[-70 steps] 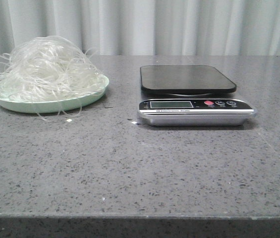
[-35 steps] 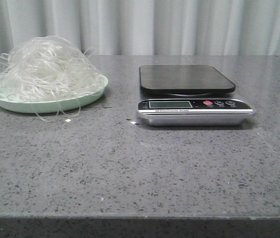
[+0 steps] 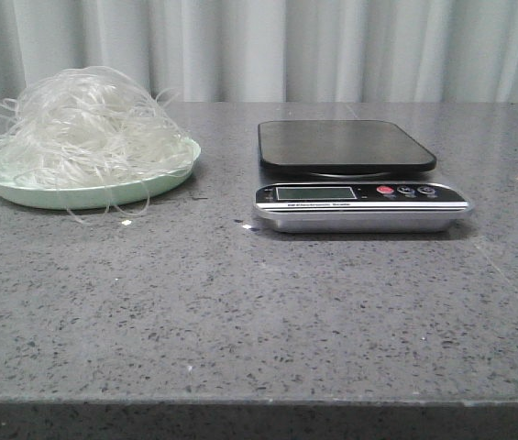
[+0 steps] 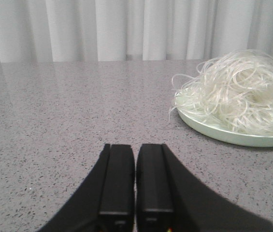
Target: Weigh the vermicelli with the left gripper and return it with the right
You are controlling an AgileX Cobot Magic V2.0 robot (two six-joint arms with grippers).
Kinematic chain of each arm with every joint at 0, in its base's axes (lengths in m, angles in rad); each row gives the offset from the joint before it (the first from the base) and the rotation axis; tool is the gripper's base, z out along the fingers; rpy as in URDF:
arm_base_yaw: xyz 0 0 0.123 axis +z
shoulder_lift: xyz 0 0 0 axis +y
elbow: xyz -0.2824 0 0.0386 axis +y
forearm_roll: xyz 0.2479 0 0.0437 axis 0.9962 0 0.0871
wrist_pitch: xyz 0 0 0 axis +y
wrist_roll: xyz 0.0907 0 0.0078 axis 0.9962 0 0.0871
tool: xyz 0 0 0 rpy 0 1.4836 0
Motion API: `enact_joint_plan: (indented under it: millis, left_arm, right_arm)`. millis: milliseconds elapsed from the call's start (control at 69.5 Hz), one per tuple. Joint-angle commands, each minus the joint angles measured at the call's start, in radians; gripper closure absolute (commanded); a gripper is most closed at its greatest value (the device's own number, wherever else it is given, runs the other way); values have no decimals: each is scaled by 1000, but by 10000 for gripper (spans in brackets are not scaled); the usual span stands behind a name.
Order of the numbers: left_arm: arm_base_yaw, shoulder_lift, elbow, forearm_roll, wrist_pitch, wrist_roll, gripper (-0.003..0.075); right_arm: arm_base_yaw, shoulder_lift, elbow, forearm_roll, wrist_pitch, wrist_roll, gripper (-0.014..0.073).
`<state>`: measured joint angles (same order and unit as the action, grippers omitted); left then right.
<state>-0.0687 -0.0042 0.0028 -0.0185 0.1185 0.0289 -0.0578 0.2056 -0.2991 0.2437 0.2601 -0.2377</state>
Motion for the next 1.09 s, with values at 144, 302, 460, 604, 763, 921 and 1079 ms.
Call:
enact_joint_plan:
  millis: [144, 302, 460, 604, 763, 921, 1079]
  left_arm:
    - [5, -21, 7, -9, -85, 0, 583]
    - [5, -21, 7, -9, -85, 0, 583]
    - [5, -21, 7, -9, -85, 0, 583]
    - [5, -21, 7, -9, -85, 0, 583]
    - [5, -21, 7, -9, -85, 0, 583]
    - [5, -21, 7, -9, -85, 0, 583]
    - [5, -21, 7, -9, -87, 0, 583]
  right_arm:
    - [-7, 9, -28, 4, -76, 2, 442]
    - [-7, 9, -28, 4, -76, 2, 442]
    - [-7, 9, -18, 0, -91, 5, 442]
    - [-6, 9, 30, -14, -108, 76, 442]
    - [-6, -37, 122, -84, -157, 142, 442]
    - [-6, -149, 206, -86, -193, 142, 442]
    - [6, -223, 309, -85, -235, 142, 442]
